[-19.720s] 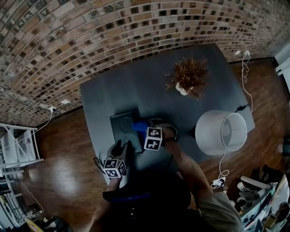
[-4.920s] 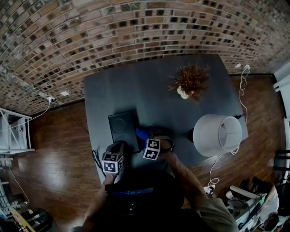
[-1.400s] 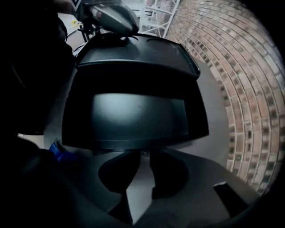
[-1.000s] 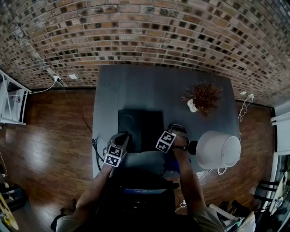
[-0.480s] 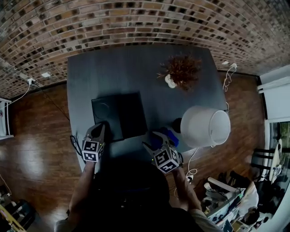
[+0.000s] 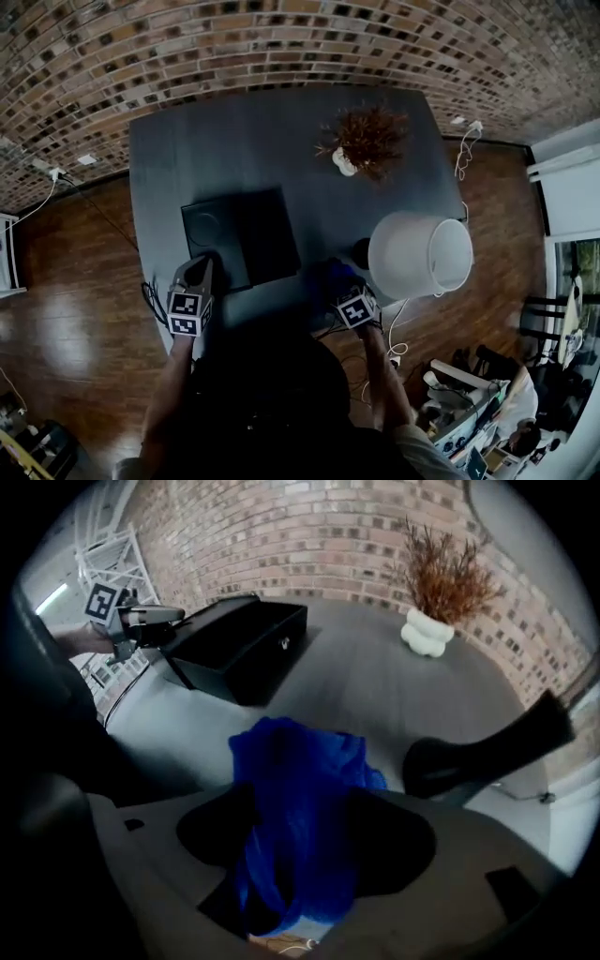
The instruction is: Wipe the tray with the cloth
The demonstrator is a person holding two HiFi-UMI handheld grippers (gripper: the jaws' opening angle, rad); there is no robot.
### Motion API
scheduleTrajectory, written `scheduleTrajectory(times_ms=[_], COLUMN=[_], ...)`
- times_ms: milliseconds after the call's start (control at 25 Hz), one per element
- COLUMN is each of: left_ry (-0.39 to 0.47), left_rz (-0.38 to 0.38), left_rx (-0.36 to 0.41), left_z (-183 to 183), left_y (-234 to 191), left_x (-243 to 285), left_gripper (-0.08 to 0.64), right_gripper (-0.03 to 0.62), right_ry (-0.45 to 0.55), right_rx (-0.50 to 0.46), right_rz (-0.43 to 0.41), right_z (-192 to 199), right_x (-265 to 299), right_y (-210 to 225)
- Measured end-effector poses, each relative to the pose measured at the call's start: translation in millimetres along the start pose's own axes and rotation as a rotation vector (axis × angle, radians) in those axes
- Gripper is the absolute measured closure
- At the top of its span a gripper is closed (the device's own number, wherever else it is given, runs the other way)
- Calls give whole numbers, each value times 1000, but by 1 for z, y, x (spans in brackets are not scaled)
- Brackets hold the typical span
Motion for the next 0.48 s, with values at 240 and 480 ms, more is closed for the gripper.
scheduleTrajectory(times_ms=[240,480], left_ry=[-5,23], left_rz=[4,-12], left_rx=[12,-6], left_z=[-1,0], left_y=[5,-1], left_x=[5,4], left_gripper=[557,557], right_gripper=[434,436], right_ry=[-31,319], right_rx=[2,-230], right_rz=[-195,39], right_z=[-6,-207], right_x=[-7,-98], right_y=[-2,-35])
Point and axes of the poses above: the fingertips, and each gripper's own axes: x forward along the fingers, y to its right, z out of its underside, the point moved 5 cm from there along -x, backward along the fingers, and after that the axes turned 8 degrees about -y, right-handed, at the moved point
